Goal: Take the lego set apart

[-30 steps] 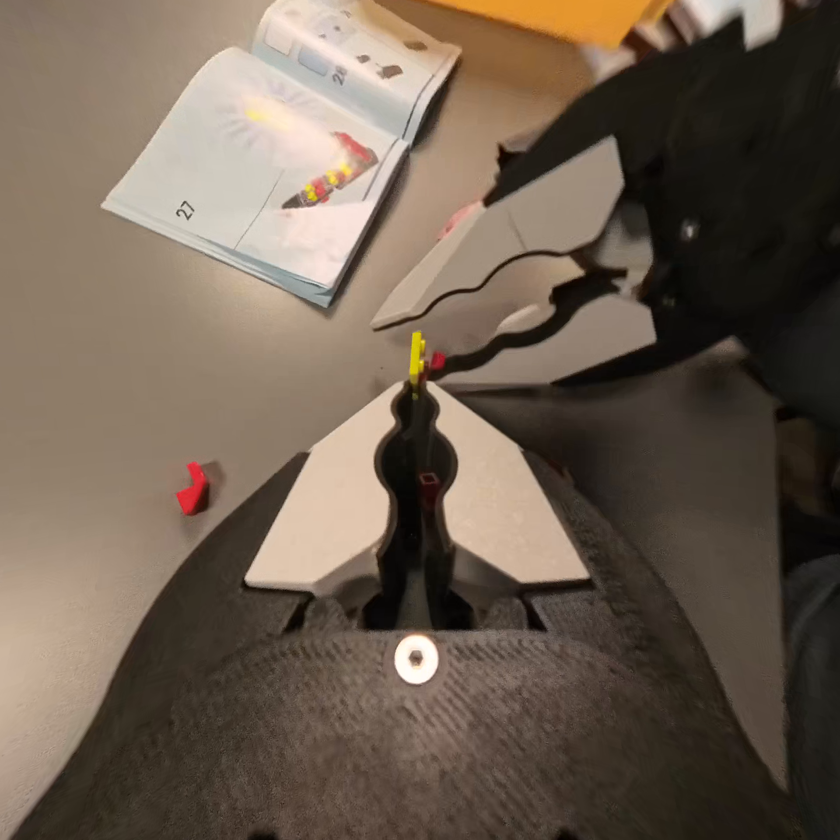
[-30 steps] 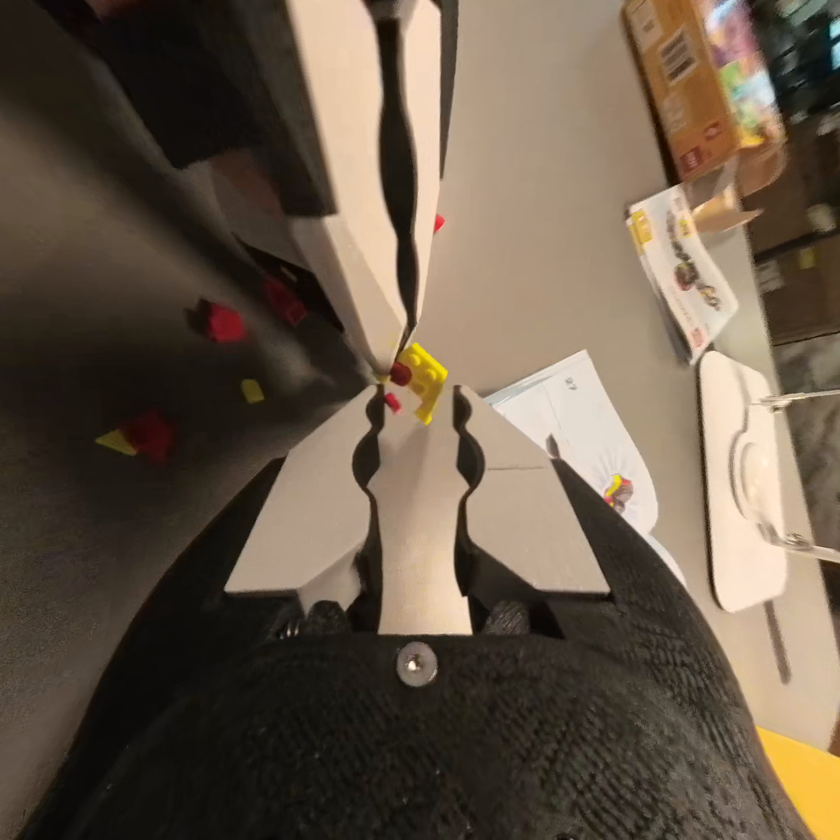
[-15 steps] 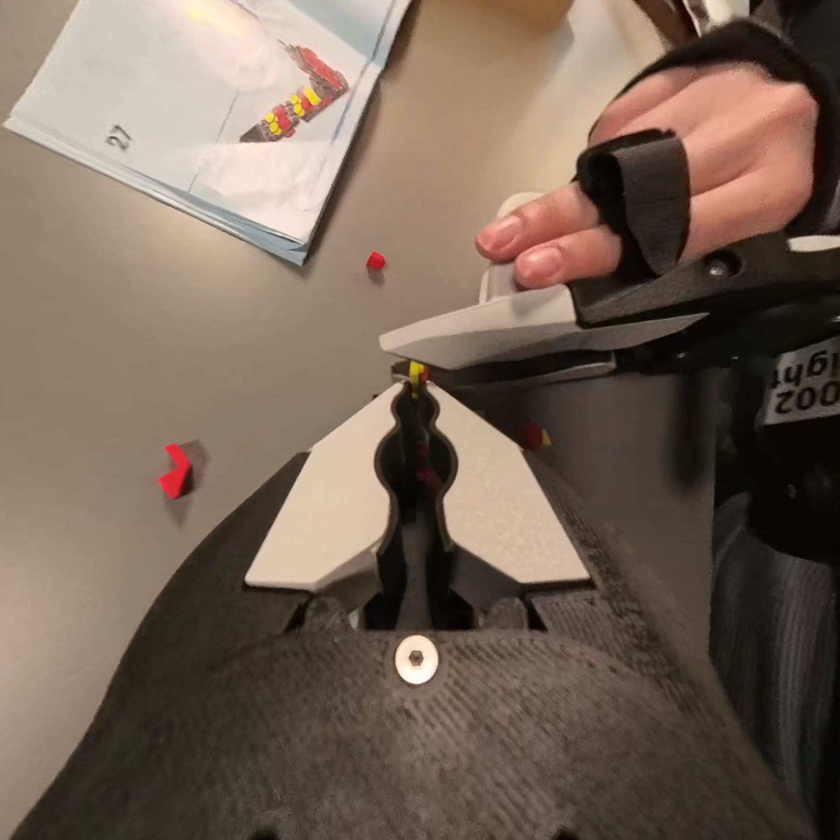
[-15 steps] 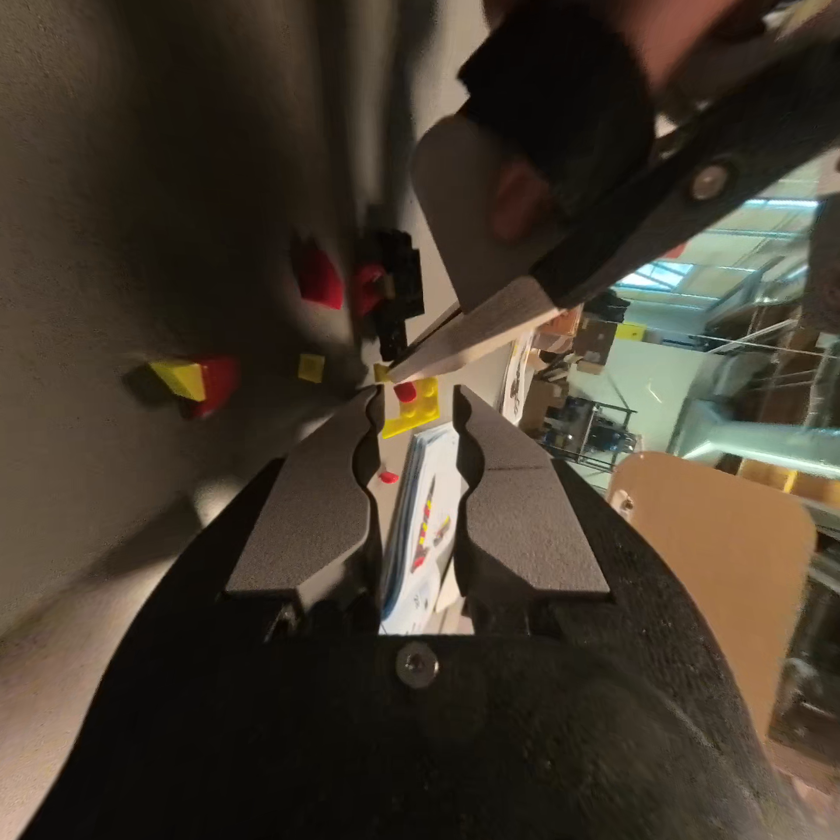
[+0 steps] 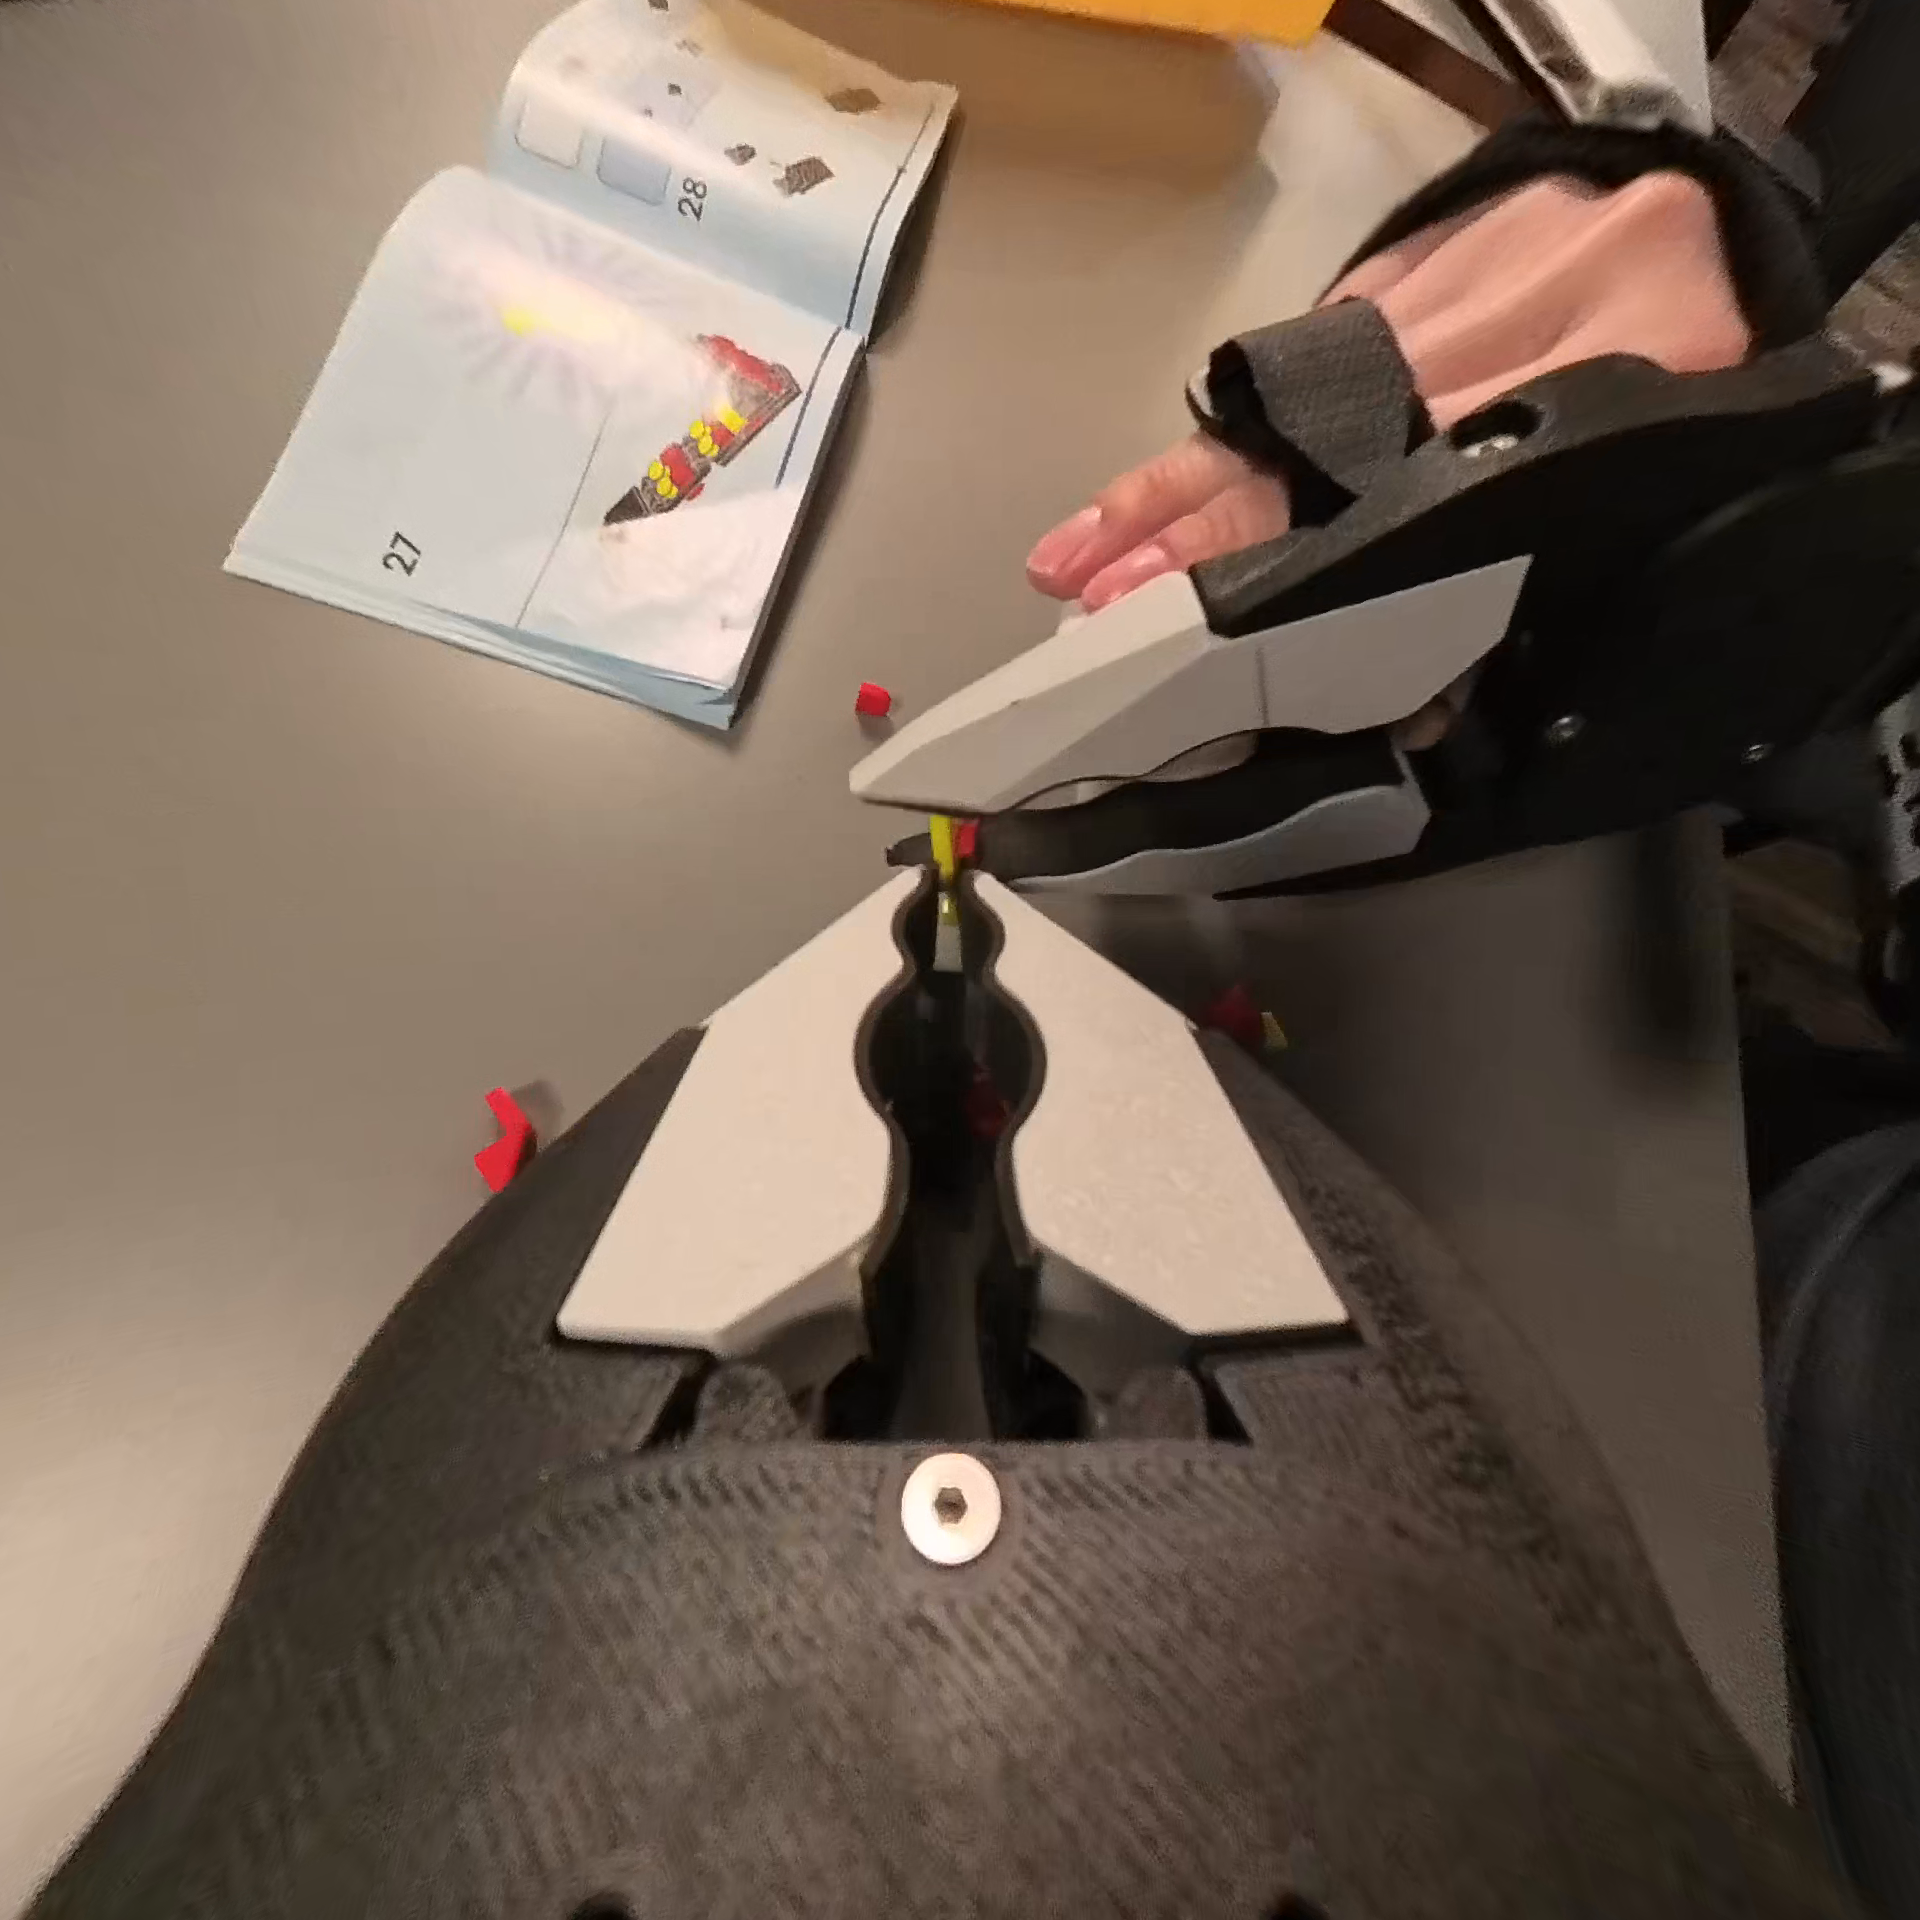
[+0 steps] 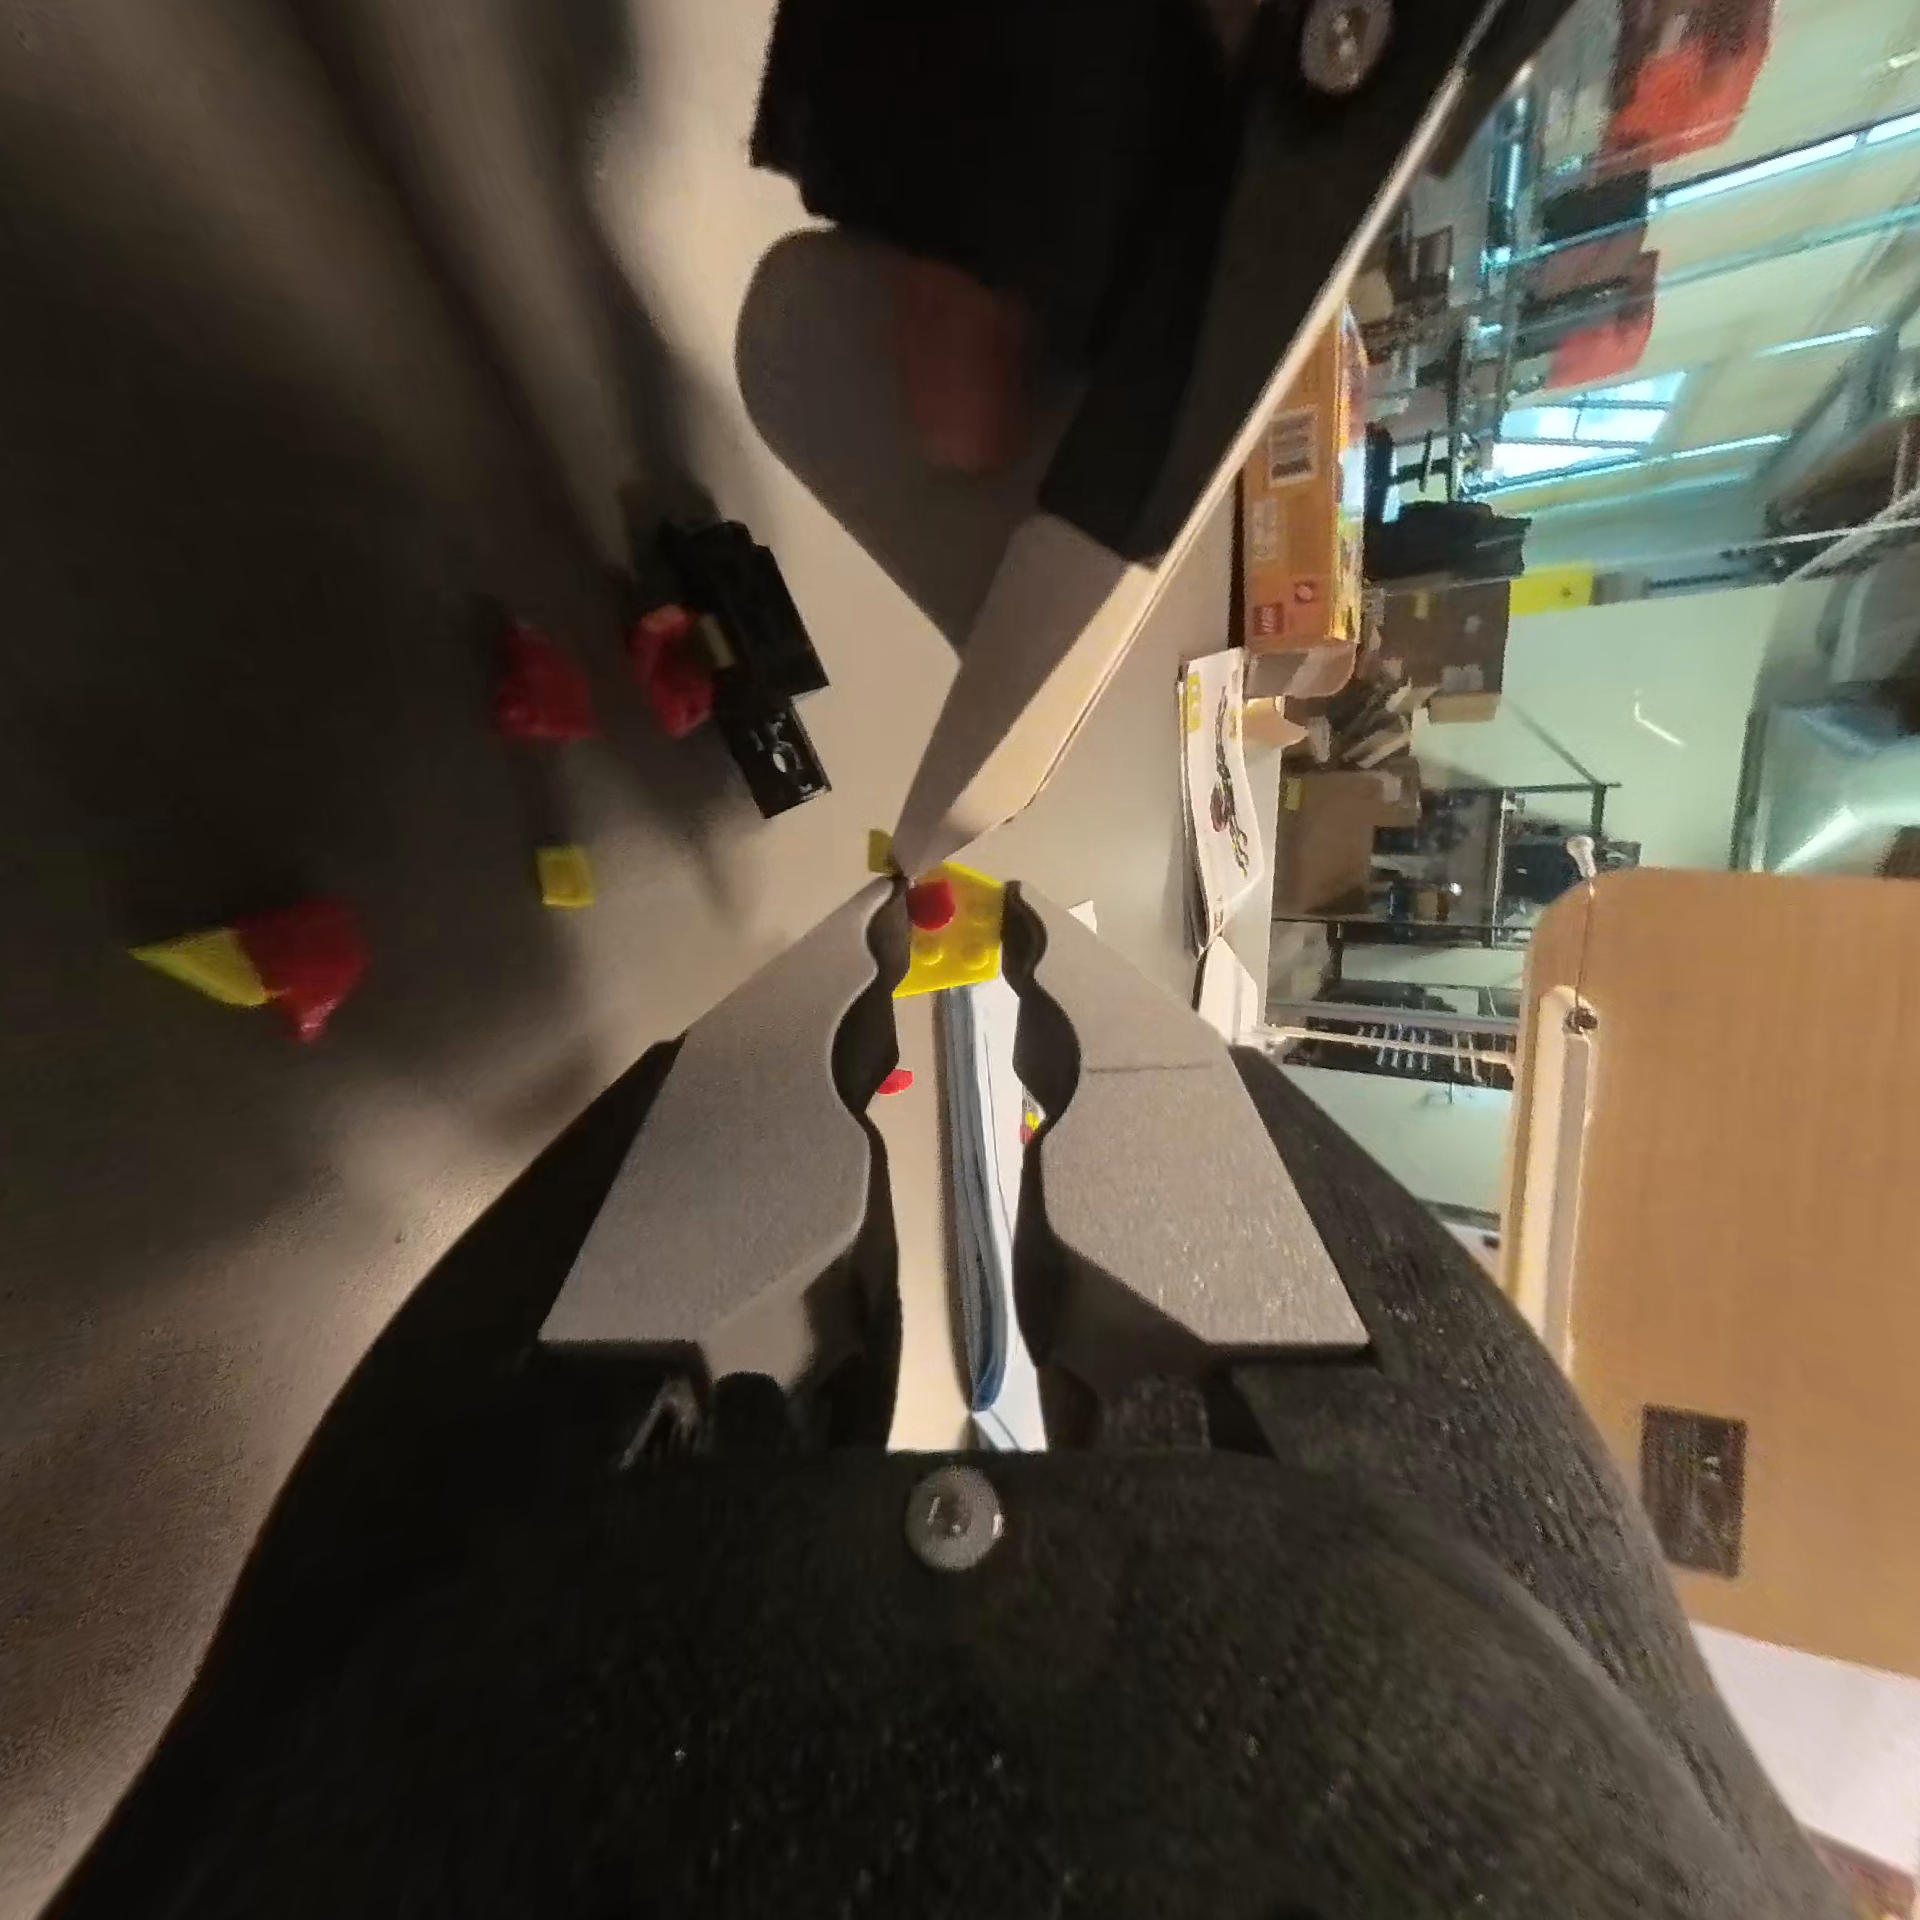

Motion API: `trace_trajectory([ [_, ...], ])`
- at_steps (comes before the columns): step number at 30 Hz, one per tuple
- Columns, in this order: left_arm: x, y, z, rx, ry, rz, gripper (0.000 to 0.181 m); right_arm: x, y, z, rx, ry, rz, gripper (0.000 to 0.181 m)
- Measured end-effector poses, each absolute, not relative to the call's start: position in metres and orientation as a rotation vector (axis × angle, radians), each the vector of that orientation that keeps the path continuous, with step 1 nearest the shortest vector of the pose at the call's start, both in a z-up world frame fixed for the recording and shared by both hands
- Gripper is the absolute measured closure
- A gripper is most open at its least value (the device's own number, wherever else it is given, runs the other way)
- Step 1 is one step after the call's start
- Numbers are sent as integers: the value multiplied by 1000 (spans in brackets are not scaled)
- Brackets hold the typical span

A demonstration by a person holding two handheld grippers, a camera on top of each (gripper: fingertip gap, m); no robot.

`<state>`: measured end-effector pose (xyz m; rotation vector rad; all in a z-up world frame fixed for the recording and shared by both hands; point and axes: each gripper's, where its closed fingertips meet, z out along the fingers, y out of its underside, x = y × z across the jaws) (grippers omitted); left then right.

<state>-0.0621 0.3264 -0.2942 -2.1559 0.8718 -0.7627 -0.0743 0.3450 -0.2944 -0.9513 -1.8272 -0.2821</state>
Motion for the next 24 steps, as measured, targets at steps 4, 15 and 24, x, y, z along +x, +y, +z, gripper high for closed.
trace_trajectory([
  [4, -63, 326, -289, -2150, 827, -845, 172, -74, 349, -289, -990, -1759, -269, 167],
  [15, -61, 331, -284, -2069, 841, -770, 180, -73, 352, -286, -1056, -1718, -198, 167],
  [24, -57, 329, -308, -2094, 1036, -442, 180, -65, 347, -315, -1308, -1913, -64, 167],
])
